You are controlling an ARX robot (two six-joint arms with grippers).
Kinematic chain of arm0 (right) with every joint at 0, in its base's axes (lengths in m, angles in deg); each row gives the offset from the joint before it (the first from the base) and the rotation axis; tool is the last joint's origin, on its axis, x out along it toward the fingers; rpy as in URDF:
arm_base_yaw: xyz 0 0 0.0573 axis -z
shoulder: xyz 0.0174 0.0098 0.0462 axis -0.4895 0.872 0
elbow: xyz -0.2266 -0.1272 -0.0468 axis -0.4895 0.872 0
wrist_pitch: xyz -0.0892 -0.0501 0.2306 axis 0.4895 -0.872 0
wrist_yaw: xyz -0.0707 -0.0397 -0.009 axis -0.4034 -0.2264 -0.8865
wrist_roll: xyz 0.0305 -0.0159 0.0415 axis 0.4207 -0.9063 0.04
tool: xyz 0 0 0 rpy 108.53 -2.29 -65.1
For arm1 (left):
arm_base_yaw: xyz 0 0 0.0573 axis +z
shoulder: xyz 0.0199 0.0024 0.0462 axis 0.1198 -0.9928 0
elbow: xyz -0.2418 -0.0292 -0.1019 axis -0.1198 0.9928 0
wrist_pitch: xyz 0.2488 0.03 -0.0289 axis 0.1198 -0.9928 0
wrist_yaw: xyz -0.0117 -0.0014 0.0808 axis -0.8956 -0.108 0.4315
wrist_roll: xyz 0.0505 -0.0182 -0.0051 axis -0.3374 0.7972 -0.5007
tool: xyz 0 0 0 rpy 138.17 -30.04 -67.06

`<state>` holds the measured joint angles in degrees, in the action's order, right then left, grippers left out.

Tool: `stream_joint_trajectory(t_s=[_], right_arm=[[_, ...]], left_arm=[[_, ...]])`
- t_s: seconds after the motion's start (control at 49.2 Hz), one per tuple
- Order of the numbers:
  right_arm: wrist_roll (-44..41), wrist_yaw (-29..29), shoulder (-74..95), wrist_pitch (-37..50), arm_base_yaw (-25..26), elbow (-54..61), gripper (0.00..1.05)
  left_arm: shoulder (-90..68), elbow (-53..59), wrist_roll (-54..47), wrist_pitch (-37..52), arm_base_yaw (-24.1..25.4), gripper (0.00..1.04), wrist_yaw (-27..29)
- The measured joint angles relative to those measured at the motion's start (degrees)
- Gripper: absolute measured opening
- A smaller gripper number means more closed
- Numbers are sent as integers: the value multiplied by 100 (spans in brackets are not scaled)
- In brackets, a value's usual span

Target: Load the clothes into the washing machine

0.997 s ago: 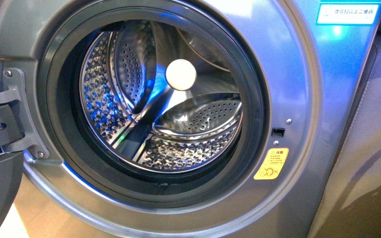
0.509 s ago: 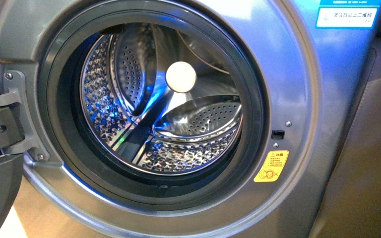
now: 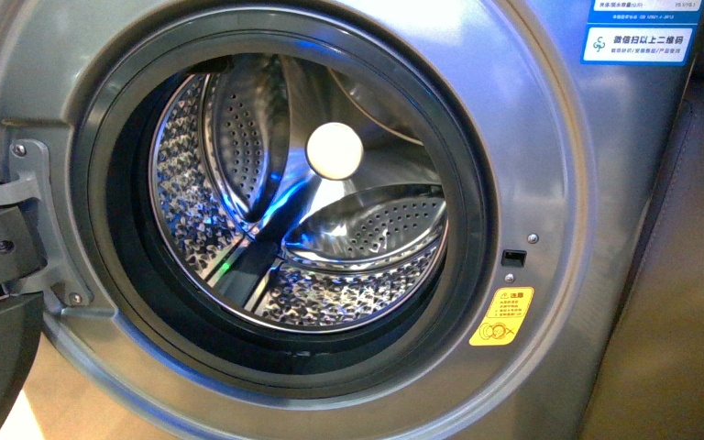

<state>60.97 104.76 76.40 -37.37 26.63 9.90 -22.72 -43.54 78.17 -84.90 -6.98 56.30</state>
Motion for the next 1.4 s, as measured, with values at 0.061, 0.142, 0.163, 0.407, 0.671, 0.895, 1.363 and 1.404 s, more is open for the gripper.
stream_joint_trajectory(t_s=[0.061, 0.142, 0.163, 0.407, 0.671, 0.895, 1.363, 1.404], right_arm=[[33, -11, 116, -175, -326, -256, 8], [90, -11, 306, -428, -761, -680, 8], [105, -2, 356, -507, -852, -789, 8], [68, 9, 844, -1257, -1856, -1770, 8], [-138, -52, 1139, -1355, -2439, -1921, 8], [-114, 162, 1126, -1353, -2124, -1921, 8], [-114, 157, 1117, -1353, -2103, -1921, 8], [-116, 162, 1117, -1353, -2103, -1921, 8]], left_arm=[[0, -2, 0, 0, 0, 98, 0], [0, 0, 0, 0, 0, 98, 0], [0, -2, 0, 0, 0, 98, 0], [0, 0, 0, 0, 0, 98, 0], [0, 0, 0, 0, 0, 98, 0], [0, 0, 0, 0, 0, 98, 0], [0, 0, 0, 0, 0, 98, 0], [0, 0, 0, 0, 0, 98, 0]])
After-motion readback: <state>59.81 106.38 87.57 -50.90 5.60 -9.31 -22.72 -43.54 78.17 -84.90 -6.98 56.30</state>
